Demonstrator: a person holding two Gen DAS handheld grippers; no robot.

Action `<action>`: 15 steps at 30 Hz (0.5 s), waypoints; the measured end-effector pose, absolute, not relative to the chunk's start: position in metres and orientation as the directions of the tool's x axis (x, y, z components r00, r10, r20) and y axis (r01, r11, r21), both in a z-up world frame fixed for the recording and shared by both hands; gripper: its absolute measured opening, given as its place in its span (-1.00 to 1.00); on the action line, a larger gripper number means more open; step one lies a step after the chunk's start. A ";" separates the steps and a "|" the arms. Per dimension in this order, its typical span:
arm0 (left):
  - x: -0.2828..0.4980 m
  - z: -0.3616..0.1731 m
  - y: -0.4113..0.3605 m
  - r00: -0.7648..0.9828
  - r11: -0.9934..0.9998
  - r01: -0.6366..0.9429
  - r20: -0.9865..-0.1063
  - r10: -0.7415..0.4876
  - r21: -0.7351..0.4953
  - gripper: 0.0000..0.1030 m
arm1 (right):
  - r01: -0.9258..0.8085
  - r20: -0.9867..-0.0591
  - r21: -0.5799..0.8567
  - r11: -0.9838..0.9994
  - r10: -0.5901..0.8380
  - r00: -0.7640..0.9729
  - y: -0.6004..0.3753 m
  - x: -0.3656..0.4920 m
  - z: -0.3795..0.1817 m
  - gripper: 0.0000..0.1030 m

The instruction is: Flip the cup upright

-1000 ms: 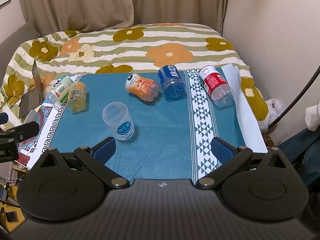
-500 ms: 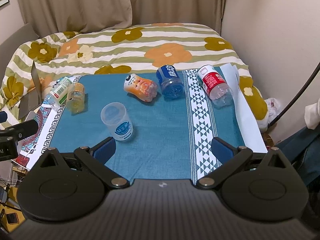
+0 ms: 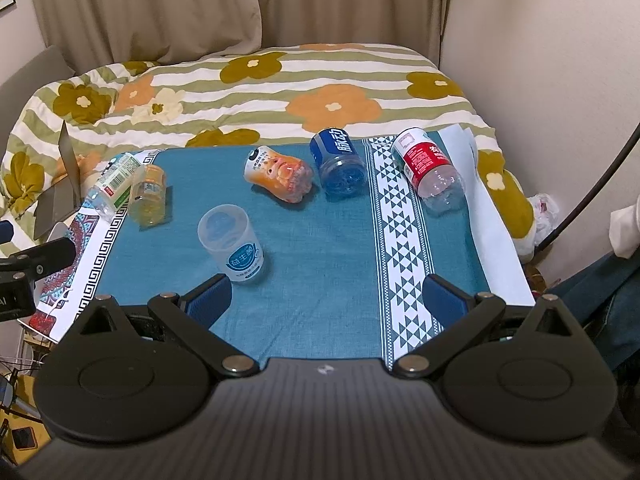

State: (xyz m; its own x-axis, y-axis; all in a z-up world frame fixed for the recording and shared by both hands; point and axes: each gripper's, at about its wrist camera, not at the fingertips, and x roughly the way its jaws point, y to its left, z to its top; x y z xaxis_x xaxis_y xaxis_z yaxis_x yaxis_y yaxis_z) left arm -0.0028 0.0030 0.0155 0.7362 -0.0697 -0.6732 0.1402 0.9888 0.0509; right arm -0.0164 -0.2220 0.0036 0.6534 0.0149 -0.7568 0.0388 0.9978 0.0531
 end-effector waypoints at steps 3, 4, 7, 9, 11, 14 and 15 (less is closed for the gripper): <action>-0.002 0.015 0.004 0.735 0.989 0.141 -0.674 -0.071 0.050 1.00 | 0.039 -0.759 0.051 0.998 0.014 0.651 -0.223 -0.016 0.003 1.00; -0.001 0.015 0.004 0.735 0.988 0.143 -0.674 -0.072 0.050 1.00 | 0.039 -0.760 0.051 0.998 0.013 0.650 -0.223 -0.016 0.002 1.00; 0.002 0.015 0.006 0.734 0.988 0.145 -0.675 -0.074 0.050 1.00 | 0.040 -0.762 0.049 0.998 0.012 0.647 -0.223 -0.014 0.000 1.00; 0.003 0.014 0.006 0.733 0.988 0.146 -0.676 -0.075 0.048 1.00 | 0.040 -0.762 0.049 0.998 0.011 0.647 -0.222 -0.013 0.000 1.00; 0.005 0.014 0.007 0.733 0.988 0.147 -0.676 -0.078 0.045 1.00 | 0.041 -0.762 0.049 0.998 0.010 0.648 -0.222 -0.013 0.000 1.00; 0.008 0.013 0.008 0.731 0.988 0.152 -0.677 -0.085 0.040 1.00 | 0.041 -0.762 0.049 0.998 0.011 0.647 -0.222 -0.013 0.001 1.00; 0.008 0.012 0.009 0.731 0.987 0.153 -0.677 -0.087 0.039 1.00 | 0.042 -0.764 0.048 0.998 0.010 0.645 -0.222 -0.013 0.001 1.00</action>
